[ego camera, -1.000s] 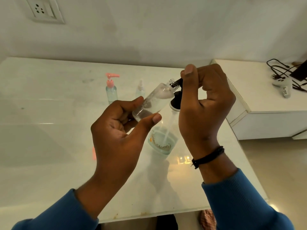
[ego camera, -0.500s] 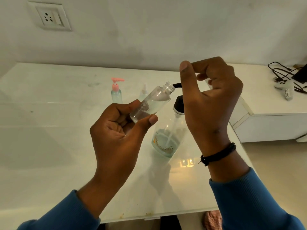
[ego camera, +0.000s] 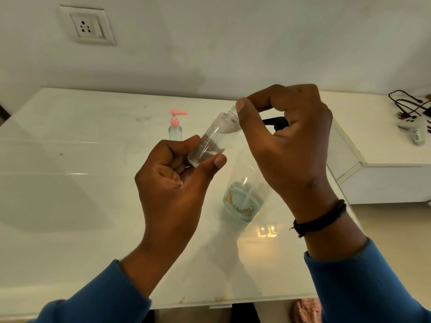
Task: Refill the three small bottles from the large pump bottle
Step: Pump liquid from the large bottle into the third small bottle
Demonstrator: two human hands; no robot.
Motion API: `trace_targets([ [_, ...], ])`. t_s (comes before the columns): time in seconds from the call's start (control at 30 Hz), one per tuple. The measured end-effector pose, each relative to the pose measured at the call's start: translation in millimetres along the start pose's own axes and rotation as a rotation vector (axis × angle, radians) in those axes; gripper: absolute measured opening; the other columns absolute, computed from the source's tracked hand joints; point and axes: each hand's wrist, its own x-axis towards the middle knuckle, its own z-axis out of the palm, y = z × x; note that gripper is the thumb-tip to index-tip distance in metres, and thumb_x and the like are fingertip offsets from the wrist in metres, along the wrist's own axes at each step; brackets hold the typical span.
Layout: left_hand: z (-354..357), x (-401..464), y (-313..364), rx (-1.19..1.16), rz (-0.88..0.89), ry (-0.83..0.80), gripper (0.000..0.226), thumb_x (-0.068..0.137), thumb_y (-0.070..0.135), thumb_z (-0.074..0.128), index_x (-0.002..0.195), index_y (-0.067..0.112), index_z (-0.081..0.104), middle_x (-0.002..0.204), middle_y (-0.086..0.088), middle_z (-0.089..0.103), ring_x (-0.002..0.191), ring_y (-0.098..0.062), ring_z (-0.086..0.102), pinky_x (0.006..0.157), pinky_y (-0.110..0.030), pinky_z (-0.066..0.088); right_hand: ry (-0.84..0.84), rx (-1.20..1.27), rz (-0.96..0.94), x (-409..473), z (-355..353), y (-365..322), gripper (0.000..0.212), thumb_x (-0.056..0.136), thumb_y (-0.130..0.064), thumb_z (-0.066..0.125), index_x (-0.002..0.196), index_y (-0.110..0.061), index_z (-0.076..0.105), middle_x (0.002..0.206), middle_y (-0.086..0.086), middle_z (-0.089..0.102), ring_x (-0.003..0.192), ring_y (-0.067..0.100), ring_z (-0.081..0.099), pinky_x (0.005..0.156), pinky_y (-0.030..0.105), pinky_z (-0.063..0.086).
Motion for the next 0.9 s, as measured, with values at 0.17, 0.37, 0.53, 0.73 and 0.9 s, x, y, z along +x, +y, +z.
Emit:
trace_targets([
  [0.17, -6.5, 6.2, -1.5, 0.087, 0.02, -0.025, 0.049, 0.078, 0.015, 0.083, 0.123, 0.01, 0.064, 0.116, 0.007, 0.071, 0.107, -0.007, 0.071, 0.088, -0.018, 0.056, 0.008, 0.01, -0.039, 0.5, 5.8, -8.9, 0.01, 0.088, -0.035, 0.074, 0.087, -0.025, 0.078, 0.081, -0.035, 0.055, 0.095, 0.021, 0.065, 0.075, 0.055, 0.055],
  [0.37, -19.3, 15.3, -3.2, 0.307, 0.073, -0.069, 0.053, 0.08, 0.033, 0.083, 0.126, 0.015, 0.067, 0.115, 0.005, 0.074, 0.104, -0.008, 0.071, 0.089, -0.02, 0.058, -0.054, 0.034, -0.121, -1.2, 16.7, -21.5, 0.01, 0.085, -0.031, 0.079, 0.086, -0.021, 0.08, 0.083, -0.025, 0.061, 0.095, 0.022, 0.064, 0.08, 0.054, 0.052],
  [0.53, -35.4, 29.4, -3.0, 0.45, 0.095, -0.107, 0.049, 0.077, 0.045, 0.078, 0.113, 0.013, 0.069, 0.101, 0.007, 0.072, 0.091, -0.009, 0.071, 0.085, -0.02, 0.059, -0.132, -0.068, -0.236, -3.6, 30.3, -26.6, 0.013, 0.088, -0.033, 0.075, 0.09, -0.021, 0.082, 0.091, -0.012, 0.076, 0.104, 0.022, 0.058, 0.089, 0.036, 0.039],
  [0.73, -59.2, 49.9, -7.8, 0.486, 0.03, -0.08, 0.048, 0.079, 0.032, 0.085, 0.12, 0.019, 0.064, 0.111, 0.008, 0.072, 0.099, -0.008, 0.071, 0.087, -0.015, 0.056, 0.036, 0.142, -0.342, -17.8, 48.1, -34.5, 0.018, 0.084, 0.006, 0.064, 0.096, 0.002, 0.077, 0.092, 0.01, 0.074, 0.088, 0.029, 0.066, 0.077, 0.038, 0.052],
  [0.9, -74.8, 57.9, -21.4, 0.48, -0.034, -0.095, 0.048, 0.077, 0.014, 0.087, 0.116, 0.02, 0.06, 0.107, 0.004, 0.074, 0.097, -0.006, 0.072, 0.083, -0.012, 0.055, -0.216, 0.093, -0.187, -60.3, 79.5, -18.3, 0.017, 0.084, 0.002, 0.059, 0.089, -0.005, 0.074, 0.084, 0.004, 0.068, 0.076, 0.024, 0.061, 0.059, 0.039, 0.053],
])
